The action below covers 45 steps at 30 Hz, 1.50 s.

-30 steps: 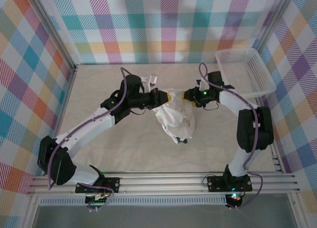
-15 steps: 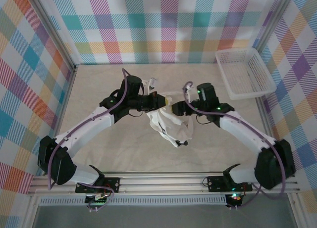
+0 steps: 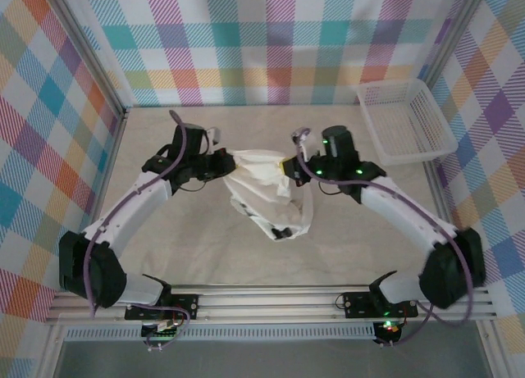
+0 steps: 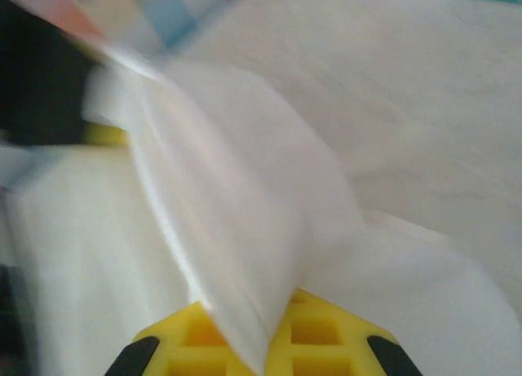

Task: Fold the inside-out t-shirt
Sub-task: Turn the T-shirt inside out at the center of the table.

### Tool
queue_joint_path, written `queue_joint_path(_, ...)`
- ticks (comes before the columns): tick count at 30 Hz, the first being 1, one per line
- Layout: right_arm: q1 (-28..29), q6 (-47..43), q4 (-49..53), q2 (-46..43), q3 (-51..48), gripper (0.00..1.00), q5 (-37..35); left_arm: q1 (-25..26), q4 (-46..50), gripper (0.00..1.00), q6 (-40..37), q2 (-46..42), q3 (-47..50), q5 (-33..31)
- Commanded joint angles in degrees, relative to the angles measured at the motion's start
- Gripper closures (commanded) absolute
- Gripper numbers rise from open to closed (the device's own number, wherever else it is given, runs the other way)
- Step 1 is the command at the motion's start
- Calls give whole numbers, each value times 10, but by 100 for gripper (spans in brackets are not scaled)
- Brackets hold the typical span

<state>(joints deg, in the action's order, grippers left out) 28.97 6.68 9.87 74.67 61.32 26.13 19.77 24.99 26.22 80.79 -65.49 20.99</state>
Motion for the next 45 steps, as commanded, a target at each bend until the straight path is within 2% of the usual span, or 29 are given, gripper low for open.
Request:
queue_joint_path(1,-29,138,-75,-51,-22,100,203,-19,-30,98,-43,57,20,-16)
queue_joint_path(3,-38,178,-81,-56,-23,100,216,-19,-48,91,-44,74,16,-2)
queue_joint_path(4,-42,190,-83,-55,-24,100,215,-19,-51,83,-45,74,14,1)
queue_joint_path(5,-46,200,-82,-53,-25,100,204,-19,-51,71,-47,66,15,0)
queue_joint_path(7,-55,201,-75,-45,-25,100,192,-22,-49,55,-53,31,22,-5)
queue_joint_path(10,-59,176,-59,-29,-25,100,185,-21,-43,42,-56,-51,46,-11)
queue_joint_path(13,-60,143,-28,-13,-18,100,205,0,-22,38,-77,-118,53,7)
queue_joint_path(17,-60,106,17,9,6,100,266,82,50,33,-203,-135,15,-8)
queue_joint_path(20,-60,95,38,20,23,99,305,105,66,28,-252,-111,-15,-18)
queue_joint_path(26,-59,102,41,21,35,99,322,116,68,26,-295,-8,-94,96)
queue_joint_path(29,-59,102,46,17,37,99,319,120,56,25,-292,22,-97,89)
queue_joint_path(30,-60,102,49,15,38,99,315,120,50,27,-285,26,-93,67)
queue_joint_path(31,-60,101,51,14,37,99,312,120,45,33,-278,27,-89,45)
queue_joint_path(33,-60,98,54,14,36,99,310,119,32,51,-265,24,-84,45)
queue_joint_path(35,-60,87,70,11,36,100,273,117,3,95,-245,15,-75,82)
queue_joint_path(36,-61,83,75,10,34,100,243,116,-11,100,-227,11,-71,98)
queue_joint_path(38,-68,82,81,12,22,99,135,107,-54,100,-171,-4,-60,137)
queue_joint_path(40,-78,73,74,25,5,94,57,97,-119,100,-97,-18,-48,183)
queue_joint_path(41,-81,68,65,37,-4,95,35,95,-146,100,-59,-26,-40,201)
queue_joint_path(43,-87,72,58,59,1,98,66,95,-178,100,-20,-38,-31,218)
queue_joint_path(45,-87,83,42,69,7,96,105,95,-160,100,-17,-45,-30,209)
